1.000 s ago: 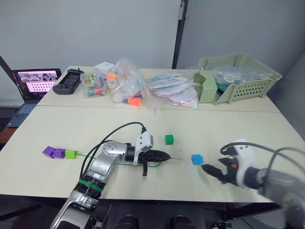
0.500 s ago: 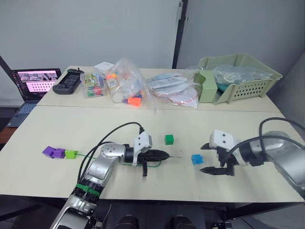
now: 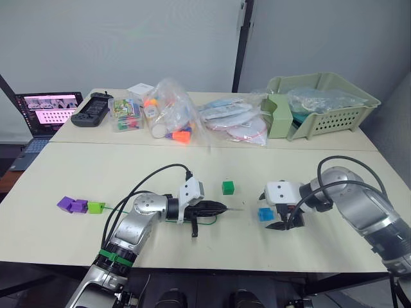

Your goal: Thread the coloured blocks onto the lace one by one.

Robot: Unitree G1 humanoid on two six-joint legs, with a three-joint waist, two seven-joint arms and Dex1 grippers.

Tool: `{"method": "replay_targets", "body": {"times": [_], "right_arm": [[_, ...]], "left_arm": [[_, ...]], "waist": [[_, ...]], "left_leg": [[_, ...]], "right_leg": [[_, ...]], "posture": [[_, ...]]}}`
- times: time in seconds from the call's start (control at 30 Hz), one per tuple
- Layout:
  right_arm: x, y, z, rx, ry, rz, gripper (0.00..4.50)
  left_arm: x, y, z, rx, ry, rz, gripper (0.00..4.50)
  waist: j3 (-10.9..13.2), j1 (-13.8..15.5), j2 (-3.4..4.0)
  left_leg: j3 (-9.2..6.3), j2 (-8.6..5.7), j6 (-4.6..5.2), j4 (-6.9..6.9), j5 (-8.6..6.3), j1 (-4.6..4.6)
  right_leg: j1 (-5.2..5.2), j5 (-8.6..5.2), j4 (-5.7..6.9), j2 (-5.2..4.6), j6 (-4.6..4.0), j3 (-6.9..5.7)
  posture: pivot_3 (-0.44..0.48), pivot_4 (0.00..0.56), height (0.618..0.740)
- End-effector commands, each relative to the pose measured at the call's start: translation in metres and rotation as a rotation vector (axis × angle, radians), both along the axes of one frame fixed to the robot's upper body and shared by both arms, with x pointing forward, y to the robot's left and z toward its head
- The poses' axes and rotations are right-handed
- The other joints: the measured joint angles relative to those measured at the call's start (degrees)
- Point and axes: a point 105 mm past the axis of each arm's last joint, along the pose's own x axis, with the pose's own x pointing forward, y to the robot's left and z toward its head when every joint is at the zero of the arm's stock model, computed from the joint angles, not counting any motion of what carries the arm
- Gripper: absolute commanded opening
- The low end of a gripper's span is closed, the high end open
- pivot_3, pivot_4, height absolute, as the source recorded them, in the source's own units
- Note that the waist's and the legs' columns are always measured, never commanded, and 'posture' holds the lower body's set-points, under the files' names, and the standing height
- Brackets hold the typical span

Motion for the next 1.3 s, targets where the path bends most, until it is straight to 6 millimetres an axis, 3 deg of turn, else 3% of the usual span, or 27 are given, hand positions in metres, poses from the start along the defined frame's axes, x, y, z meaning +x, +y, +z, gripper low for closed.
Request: {"method": "replay_targets", "body": {"times": [0.03, 0.27, 0.73, 1.3], "right_arm": [[-0.001, 0.005, 0.003, -0.014, -0.01, 0.015, 3.56], [-0.001, 0.004, -0.004, -0.05, -0.012, 0.008, 1.34], [-0.028, 0.013, 0.0, -0.01, 0.075, -0.17, 1.34], [-0.032, 0.021, -0.005, 0.006, 0.079, -0.233, 1.34]], "left_arm": [[-0.001, 0.0, 0.009, -0.011, -0.035, -0.003, 0.0], [-0.001, -0.001, 0.009, -0.006, -0.041, -0.004, 0.0], [-0.006, -0.024, -0.003, 0.004, -0.037, -0.072, 0.0], [-0.01, -0.041, -0.016, 0.036, -0.043, -0.123, 0.0]], "waist": [[0.0, -0.03, 0.0], [0.0, -0.01, 0.0], [0.0, 0.22, 0.0], [0.0, 0.23, 0.0]], "left_leg": [[0.0, 0.0, 0.0, 0.01, 0.0, 0.0], [0.01, -0.01, 0.0, 0.01, 0.0, 0.02], [-0.21, -0.03, 0.0, 0.04, 0.0, 0.01], [-0.21, -0.03, 0.0, 0.08, 0.0, 0.02]], "right_leg": [[0.0, 0.0, 0.0, 0.0, 0.0, 0.0], [0.0, 0.0, 0.03, -0.01, 0.0, 0.0], [0.0, 0.0, 0.08, -0.01, 0.0, 0.0], [0.02, 0.0, 0.08, 0.01, 0.0, -0.01]], "posture": [[0.0, 0.15, 0.734], [0.0, 0.15, 0.734], [0.0, 0.15, 0.734], [0.0, 0.15, 0.734]]}}
